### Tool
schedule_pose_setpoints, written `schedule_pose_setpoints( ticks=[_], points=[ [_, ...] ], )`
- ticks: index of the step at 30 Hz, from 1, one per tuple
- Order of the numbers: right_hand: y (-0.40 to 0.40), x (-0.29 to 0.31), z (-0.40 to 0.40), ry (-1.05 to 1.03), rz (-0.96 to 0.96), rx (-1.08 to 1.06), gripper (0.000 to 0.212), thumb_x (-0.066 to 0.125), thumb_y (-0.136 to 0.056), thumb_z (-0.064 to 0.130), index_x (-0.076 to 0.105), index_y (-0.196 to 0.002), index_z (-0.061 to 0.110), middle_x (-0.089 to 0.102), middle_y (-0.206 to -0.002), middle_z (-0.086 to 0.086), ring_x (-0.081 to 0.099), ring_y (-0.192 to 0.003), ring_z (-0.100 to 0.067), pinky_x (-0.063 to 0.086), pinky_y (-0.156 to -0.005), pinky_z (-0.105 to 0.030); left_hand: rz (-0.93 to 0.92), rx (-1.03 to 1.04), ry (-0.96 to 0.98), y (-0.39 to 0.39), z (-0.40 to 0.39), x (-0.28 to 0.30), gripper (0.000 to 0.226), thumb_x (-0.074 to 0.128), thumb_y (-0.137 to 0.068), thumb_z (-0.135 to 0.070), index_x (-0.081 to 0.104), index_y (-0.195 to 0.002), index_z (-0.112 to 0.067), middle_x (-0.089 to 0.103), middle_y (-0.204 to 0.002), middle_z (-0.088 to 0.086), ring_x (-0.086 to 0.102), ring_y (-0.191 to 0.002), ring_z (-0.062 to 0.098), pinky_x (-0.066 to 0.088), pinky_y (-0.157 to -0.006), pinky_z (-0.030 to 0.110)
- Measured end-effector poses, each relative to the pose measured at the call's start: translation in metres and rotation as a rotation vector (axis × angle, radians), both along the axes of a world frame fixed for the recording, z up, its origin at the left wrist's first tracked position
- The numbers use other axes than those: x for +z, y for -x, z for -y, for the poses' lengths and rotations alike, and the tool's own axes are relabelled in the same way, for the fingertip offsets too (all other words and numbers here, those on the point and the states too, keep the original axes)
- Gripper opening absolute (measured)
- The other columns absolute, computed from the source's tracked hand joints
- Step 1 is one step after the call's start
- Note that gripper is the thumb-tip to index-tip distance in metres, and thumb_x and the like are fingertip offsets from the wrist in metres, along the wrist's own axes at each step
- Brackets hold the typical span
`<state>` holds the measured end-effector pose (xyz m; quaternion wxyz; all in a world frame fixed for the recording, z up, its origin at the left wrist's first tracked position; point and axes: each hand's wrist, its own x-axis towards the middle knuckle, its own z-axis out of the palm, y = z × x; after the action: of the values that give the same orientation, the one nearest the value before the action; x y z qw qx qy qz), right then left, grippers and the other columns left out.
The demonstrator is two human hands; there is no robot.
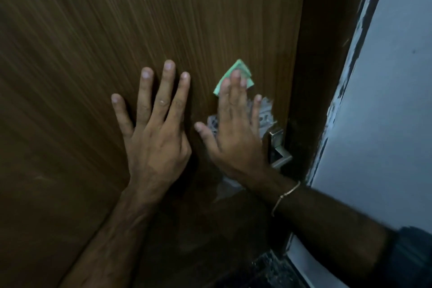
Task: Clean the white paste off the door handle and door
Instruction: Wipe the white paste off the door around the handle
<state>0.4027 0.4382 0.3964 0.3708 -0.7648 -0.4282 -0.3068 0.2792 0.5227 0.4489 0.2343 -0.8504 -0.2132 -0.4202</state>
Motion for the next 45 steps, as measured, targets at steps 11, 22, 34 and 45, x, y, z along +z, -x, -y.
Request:
schedule_pose_setpoints(
  ticks=[11, 22, 34, 45],
  points=[
    [0.015, -0.030, -0.001, 0.132, 0.110, 0.115, 0.084, 0.040, -0.096, 0.054, 0.005, -0.156, 0.007, 0.000, -0.165, -0.012, 0.000, -0.153, -0.026, 0.006, -0.122, -0.057, -0.034, -0.009, 0.037, 0.001, 0.000, -0.006, 0.077, 0.048, -0.091, -0.020, 0.016, -0.162, -0.027, 0.001, -0.170, -0.007, -0.011, -0.155, 0.016, -0.011, -0.118, 0.055],
    [0.001, -0.026, 0.007, 0.126, 0.057, 0.085, 0.082, 0.038, -0.098, 0.056, -0.002, -0.155, 0.014, -0.005, -0.165, -0.005, -0.001, -0.153, -0.020, 0.007, -0.120, -0.060, -0.031, -0.011, 0.048, 0.003, 0.002, -0.006, 0.080, 0.049, -0.090, -0.017, 0.016, -0.162, -0.026, 0.001, -0.170, -0.006, -0.011, -0.155, 0.016, -0.010, -0.118, 0.056],
    [-0.020, -0.013, 0.020, -0.111, -0.512, 0.065, 0.087, 0.029, -0.096, 0.060, -0.011, -0.156, 0.011, -0.019, -0.164, -0.005, -0.017, -0.151, -0.014, -0.011, -0.121, -0.054, -0.027, -0.036, 0.028, 0.000, 0.001, -0.006, 0.078, 0.051, -0.093, -0.014, 0.014, -0.162, -0.025, 0.003, -0.170, -0.005, -0.010, -0.155, 0.017, -0.007, -0.117, 0.060],
    [-0.028, -0.023, 0.021, -0.195, -0.676, 0.040, 0.084, 0.028, -0.095, 0.059, -0.019, -0.154, 0.021, -0.024, -0.163, 0.004, -0.020, -0.149, -0.007, -0.009, -0.120, -0.056, -0.018, -0.045, 0.048, 0.002, 0.001, -0.008, 0.080, 0.052, -0.091, -0.012, 0.016, -0.162, -0.025, 0.005, -0.170, -0.003, -0.008, -0.156, 0.018, -0.004, -0.117, 0.063]
  ],
)
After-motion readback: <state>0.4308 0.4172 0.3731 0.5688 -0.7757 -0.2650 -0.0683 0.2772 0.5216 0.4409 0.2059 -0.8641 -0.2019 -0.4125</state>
